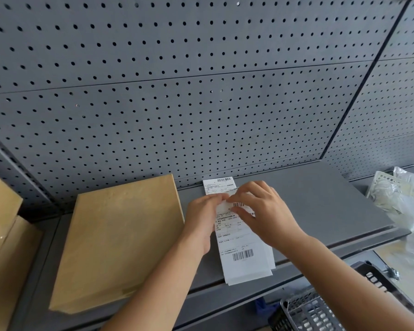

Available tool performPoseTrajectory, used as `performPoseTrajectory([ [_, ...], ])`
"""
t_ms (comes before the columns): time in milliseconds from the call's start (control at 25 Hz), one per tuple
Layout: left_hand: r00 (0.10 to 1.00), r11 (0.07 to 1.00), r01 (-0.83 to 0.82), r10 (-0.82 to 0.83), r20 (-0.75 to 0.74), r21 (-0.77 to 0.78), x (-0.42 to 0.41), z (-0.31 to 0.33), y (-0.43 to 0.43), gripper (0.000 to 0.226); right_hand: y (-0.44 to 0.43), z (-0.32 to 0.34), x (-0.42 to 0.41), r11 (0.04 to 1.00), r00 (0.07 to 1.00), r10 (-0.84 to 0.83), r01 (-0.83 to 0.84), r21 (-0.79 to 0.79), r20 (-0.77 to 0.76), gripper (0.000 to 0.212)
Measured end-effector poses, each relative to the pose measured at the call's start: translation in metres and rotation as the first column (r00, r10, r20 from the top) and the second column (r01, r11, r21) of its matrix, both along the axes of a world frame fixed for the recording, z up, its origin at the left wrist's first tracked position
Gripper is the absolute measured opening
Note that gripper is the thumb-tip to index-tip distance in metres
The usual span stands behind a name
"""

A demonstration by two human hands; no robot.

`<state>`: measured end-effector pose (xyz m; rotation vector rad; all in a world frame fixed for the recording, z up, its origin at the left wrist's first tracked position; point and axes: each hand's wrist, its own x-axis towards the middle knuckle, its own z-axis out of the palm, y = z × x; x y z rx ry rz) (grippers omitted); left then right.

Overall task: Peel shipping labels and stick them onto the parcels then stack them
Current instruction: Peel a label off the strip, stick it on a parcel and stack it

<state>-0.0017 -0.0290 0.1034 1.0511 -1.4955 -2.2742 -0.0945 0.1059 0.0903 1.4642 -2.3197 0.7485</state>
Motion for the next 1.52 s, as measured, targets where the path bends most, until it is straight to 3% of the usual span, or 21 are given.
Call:
performPoseTrajectory([
  [320,1.0,0.99,0.024,-0.025,0.01,0.136,-0.004,-0.001,-0.006,0.023,-0.001,-0.004,0.002,0.998,0.999,-0.004,0.001,-0.064,-0.044,0.014],
  [600,0.998,0.981,0.057,-0.057,-0.008,0.184,-0.005,0.002,-0.007,0.025,-0.002,-0.006,0.0,0.995,0.998,-0.028,0.034,-0.089,0.064,0.007],
  [880,0.994,0.967,0.114,-0.112,-0.022,0.228,-0.003,0.004,-0.007,0.027,-0.001,-0.007,0.002,0.997,0.996,-0.035,0.04,-0.066,0.087,0.014],
  [1120,0.996,0.991,0.091,-0.09,-0.016,0.095,-0.003,-0.002,-0.009,0.021,-0.001,-0.009,-0.004,0.994,0.993,-0.058,0.066,-0.086,0.1,0.007],
  [1240,0.998,0.998,0.064,-0.064,-0.01,0.007,-0.002,-0.002,-0.008,0.015,-0.001,-0.009,0.001,0.994,0.988,-0.107,0.109,-0.009,0.112,0.024],
  [1320,0.998,0.997,0.058,-0.058,0.004,-0.046,-0.001,-0.003,-0.008,0.012,-0.001,-0.01,0.003,0.979,0.945,-0.202,0.198,0.043,0.257,0.041],
  [1400,0.998,0.993,0.066,-0.064,0.027,-0.102,-0.001,-0.005,-0.008,0.012,-0.001,-0.008,0.002,0.961,0.844,-0.262,0.272,0.049,0.467,0.047],
  [1520,0.997,0.98,0.07,-0.062,0.052,-0.184,0.0,-0.007,-0.007,0.015,0.0,-0.002,0.0,0.954,0.785,-0.243,0.298,-0.004,0.57,0.031],
])
